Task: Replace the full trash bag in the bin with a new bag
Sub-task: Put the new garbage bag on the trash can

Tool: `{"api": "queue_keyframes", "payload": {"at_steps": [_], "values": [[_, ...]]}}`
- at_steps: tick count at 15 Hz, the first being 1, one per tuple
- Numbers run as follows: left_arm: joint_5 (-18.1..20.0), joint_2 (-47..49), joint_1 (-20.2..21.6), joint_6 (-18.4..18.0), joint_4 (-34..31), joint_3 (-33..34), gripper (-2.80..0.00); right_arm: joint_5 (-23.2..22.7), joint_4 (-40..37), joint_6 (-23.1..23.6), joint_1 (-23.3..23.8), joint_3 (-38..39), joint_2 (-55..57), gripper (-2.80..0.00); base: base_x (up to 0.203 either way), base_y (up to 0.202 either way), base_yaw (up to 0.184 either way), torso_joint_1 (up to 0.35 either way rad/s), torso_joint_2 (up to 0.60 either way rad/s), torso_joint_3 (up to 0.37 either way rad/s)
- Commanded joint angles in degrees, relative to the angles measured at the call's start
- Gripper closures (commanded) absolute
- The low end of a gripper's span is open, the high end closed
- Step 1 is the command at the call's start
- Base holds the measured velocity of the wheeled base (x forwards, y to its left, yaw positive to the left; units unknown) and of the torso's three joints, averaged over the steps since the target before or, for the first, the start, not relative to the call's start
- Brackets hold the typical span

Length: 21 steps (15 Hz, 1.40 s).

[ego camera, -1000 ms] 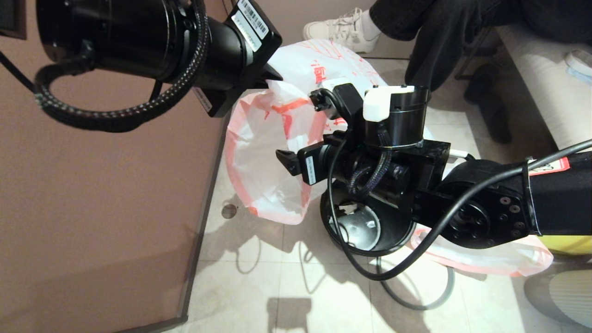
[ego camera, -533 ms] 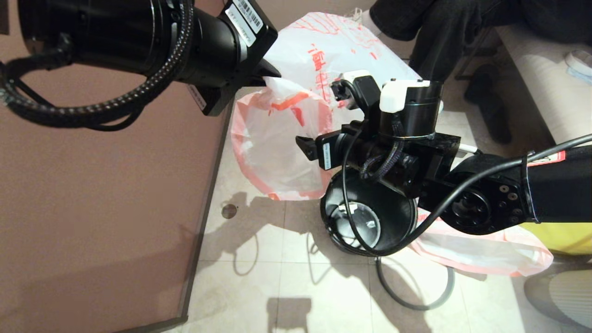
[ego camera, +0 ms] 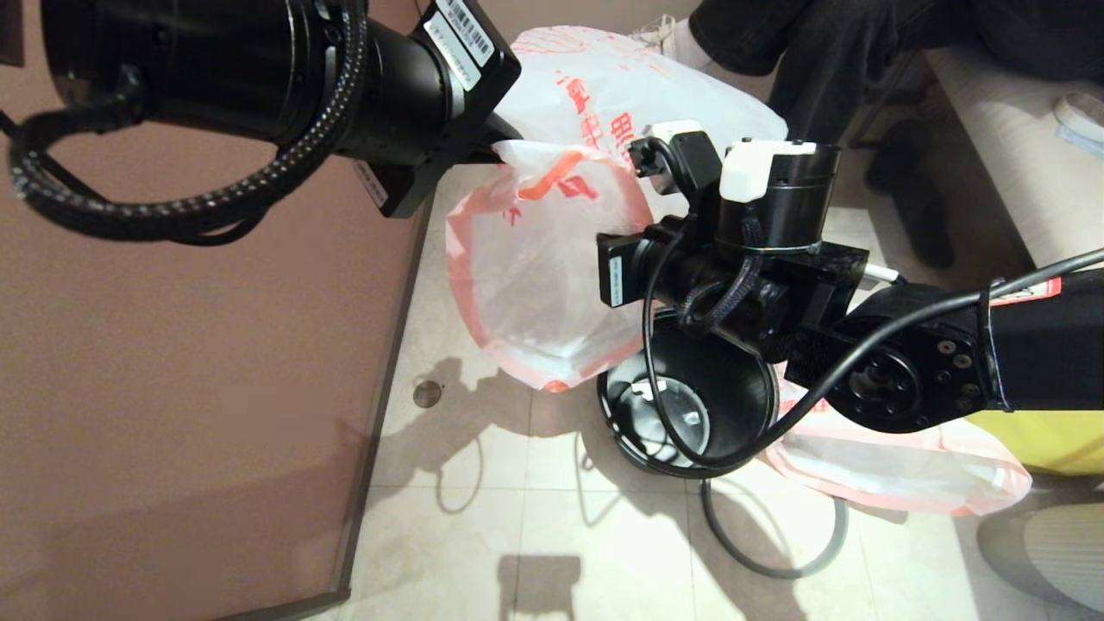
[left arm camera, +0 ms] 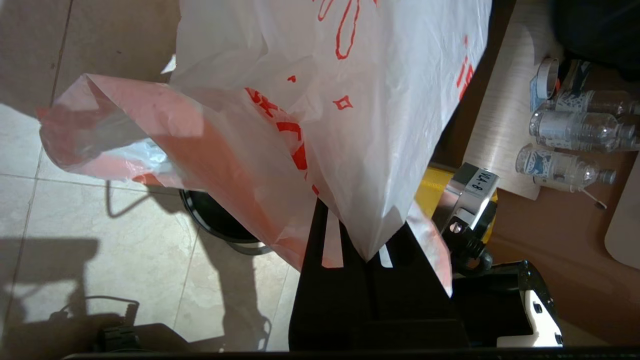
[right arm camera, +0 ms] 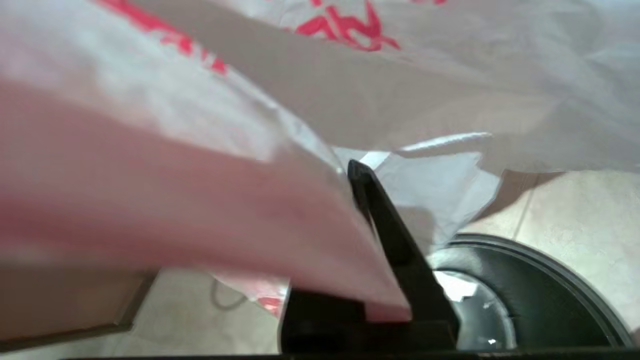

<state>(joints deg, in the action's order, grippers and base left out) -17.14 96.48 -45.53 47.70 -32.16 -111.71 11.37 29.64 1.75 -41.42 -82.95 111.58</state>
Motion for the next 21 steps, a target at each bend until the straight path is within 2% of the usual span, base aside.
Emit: {"api": "queue_keyframes", "payload": {"at_steps": [1,3,4,8,10,11,16,19,21], "values": [[-0.1,0.1,0.0,0.3,-0.2,0.0,0.0,0.0,-0.8,-0.9,0.0,0.3,-1.0,0.0,0.0,0.0,0.0,0.0,0.0,0.0],[1.0,-0.1,0.0,0.7,-0.7,0.0,0.0,-0.3,-2.2,-2.9,0.0,0.1,-1.6,0.0,0.0,0.0,0.0,0.0,0.0,0.0],[2.6,-0.2,0.4,1.5,-1.2,0.0,0.0,-0.5,-2.4,-3.9,0.3,0.0,-1.6,0.0,0.0,0.0,0.0,0.0,0.0,0.0],[2.9,0.1,0.1,1.0,-3.1,0.0,0.0,-0.5,-4.4,-5.5,0.2,0.3,-2.4,0.0,0.0,0.0,0.0,0.0,0.0,0.0],[3.1,0.2,0.1,1.0,-3.3,0.0,0.0,-1.4,-8.3,-7.6,0.2,0.4,-3.9,0.0,0.0,0.0,0.0,0.0,0.0,0.0],[3.1,0.1,0.1,1.0,-3.3,0.0,-2.8,-1.6,-8.7,-8.0,0.2,0.4,-4.2,0.0,0.0,0.0,0.0,0.0,0.0,0.0],[3.2,-0.7,-0.1,0.1,-2.9,0.1,-2.8,-1.6,-9.8,-8.3,0.2,1.9,-6.6,0.0,0.0,0.0,0.0,0.0,0.0,0.0],[2.8,-2.0,-0.2,-1.5,-3.0,0.1,-2.8,-1.6,-15.1,-8.5,0.4,1.9,-10.2,0.0,0.0,0.0,0.0,0.0,0.0,0.0],[1.8,-3.4,-1.5,-2.8,-3.2,0.3,-2.8,-1.5,-19.0,-10.3,0.8,1.6,-13.2,0.0,0.0,0.0,0.0,0.0,0.0,0.0]]}}
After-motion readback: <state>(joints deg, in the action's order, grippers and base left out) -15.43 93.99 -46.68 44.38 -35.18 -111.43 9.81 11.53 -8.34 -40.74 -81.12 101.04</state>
